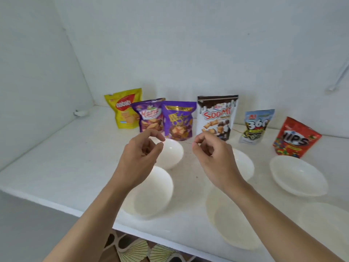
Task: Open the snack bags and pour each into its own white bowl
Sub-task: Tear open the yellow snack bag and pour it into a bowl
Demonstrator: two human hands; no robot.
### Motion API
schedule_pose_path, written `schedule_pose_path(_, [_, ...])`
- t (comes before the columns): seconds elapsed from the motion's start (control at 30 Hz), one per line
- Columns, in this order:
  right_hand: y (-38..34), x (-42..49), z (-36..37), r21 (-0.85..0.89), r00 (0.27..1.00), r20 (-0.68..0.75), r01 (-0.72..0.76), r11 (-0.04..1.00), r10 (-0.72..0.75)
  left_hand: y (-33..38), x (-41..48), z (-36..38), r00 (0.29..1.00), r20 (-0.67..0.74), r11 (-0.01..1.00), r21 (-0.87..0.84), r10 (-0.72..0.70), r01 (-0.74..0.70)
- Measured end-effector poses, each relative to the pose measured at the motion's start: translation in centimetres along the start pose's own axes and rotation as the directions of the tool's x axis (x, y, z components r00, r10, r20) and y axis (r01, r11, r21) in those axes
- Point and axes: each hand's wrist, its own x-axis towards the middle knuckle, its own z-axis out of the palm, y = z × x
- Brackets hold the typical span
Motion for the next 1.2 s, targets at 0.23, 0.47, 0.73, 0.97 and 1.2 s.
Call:
schedule_pose_path(0.23, [-1.7,4.5,10.1,0.057,1.0,0.008,0.013,0.998,-0.014,-5.5,3.4,-8.9,0.997,-0.072,0.998,0.036,-0.039,0.042])
schedule_pose_path(0.47, [-1.2,11.3,17.3,0.009,0.995,0.024,0.095,0.995,-0.095,-10.9,10.3,-13.0,0.987,-0.146,0.993,0.079,-0.072,0.085])
schedule_pose_path(0.73, [1.2,23.8,23.7,-0.228,0.968,0.07,0.251,0.941,-0.241,-17.2,21.2,-15.2,0.976,-0.213,0.925,0.378,0.047,0.038])
schedule_pose_path(0.97, [3.2,32.6,28.9,-0.534,0.961,0.186,0.274,0.8,-0.205,-21.7,29.6,-15.7,0.98,-0.165,0.787,0.617,0.114,0.012])
schedule_pose_path(1.2, [5.0,35.5,31.7,-0.689,0.961,0.25,0.26,0.677,-0.115,-23.8,33.6,-15.7,0.992,0.019,0.695,0.712,0.122,-0.1])
